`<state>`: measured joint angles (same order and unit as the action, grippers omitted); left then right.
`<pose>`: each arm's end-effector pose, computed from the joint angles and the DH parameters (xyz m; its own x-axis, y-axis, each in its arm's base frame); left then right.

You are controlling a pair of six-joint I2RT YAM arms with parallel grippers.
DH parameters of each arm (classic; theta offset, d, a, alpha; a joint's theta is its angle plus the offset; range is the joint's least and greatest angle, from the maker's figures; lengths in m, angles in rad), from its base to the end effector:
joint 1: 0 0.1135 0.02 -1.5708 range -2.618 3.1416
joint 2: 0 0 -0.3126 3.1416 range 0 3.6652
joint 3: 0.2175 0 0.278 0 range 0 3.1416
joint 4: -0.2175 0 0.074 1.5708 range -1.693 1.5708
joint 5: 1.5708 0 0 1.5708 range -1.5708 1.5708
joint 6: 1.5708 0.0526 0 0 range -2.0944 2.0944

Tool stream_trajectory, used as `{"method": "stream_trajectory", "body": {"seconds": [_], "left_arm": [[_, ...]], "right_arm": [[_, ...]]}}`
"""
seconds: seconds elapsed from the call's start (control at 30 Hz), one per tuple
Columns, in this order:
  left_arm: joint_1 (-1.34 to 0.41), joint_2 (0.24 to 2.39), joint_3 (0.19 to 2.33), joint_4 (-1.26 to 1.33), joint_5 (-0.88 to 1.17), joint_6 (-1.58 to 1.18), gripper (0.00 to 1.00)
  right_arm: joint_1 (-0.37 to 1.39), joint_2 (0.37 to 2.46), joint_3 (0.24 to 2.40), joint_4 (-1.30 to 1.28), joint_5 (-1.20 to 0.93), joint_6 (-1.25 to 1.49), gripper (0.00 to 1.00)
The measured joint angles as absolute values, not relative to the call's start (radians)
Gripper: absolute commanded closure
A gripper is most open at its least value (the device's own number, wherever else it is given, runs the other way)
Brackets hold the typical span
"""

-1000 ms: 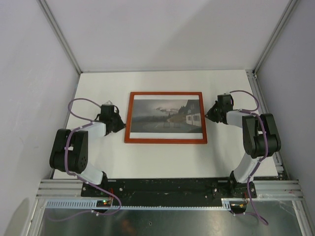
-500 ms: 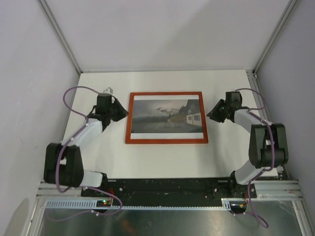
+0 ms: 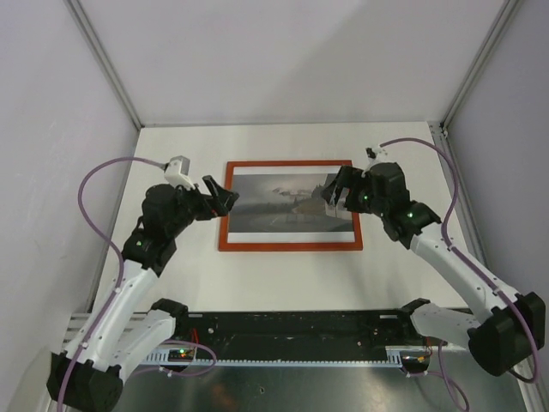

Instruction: Put the photo into the frame

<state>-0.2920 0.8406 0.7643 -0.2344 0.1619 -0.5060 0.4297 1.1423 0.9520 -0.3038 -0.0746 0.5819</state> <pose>0.1954 -0.0676 0.3470 -0.4650 -0.3597 -0.8089 0.2352 0.8307 -0.5046 0.2523 0.1199 0.3454 -0.6213 0.3182 -0.7161 -0.1599 0.8431 0.5134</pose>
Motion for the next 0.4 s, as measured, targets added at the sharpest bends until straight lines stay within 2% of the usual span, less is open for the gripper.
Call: {"method": "stream_trajectory", "body": {"seconds": [0.1, 0.4], "left_arm": [[-0.292, 0.786, 0.724, -0.239, 0.162, -0.496, 0.0], [-0.292, 0.766, 0.686, -0.272, 0.149, -0.488, 0.0]], "right_arm": [[0.508, 1.091, 0.924, -0.318, -0.02, 0.572, 0.01], [0.567, 1.013, 0.863, -0.347, 0.09, 0.571, 0.01]]}}
